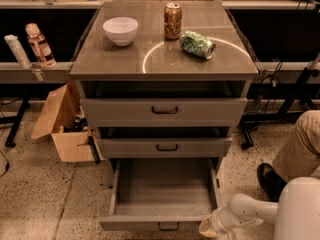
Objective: Close bottom drawer
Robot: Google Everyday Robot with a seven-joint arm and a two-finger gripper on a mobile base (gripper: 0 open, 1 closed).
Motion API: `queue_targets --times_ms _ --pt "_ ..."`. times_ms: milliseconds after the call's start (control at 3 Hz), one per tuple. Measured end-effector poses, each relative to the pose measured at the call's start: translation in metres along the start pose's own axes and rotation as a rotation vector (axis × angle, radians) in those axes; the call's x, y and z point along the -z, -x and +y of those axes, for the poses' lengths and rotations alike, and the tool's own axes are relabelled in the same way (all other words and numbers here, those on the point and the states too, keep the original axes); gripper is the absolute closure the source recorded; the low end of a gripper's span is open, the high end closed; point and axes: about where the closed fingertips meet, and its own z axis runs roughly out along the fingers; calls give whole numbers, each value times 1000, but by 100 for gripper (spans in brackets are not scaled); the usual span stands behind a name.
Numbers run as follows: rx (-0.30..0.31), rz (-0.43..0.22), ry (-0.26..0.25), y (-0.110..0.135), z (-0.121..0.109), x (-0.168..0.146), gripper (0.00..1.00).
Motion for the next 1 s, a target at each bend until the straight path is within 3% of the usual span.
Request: queue_targets --times_ms 667,1000 --pt "16 3 -33 3 -34 -1 100" --pt "17 3 -33 2 -33 -1 100"
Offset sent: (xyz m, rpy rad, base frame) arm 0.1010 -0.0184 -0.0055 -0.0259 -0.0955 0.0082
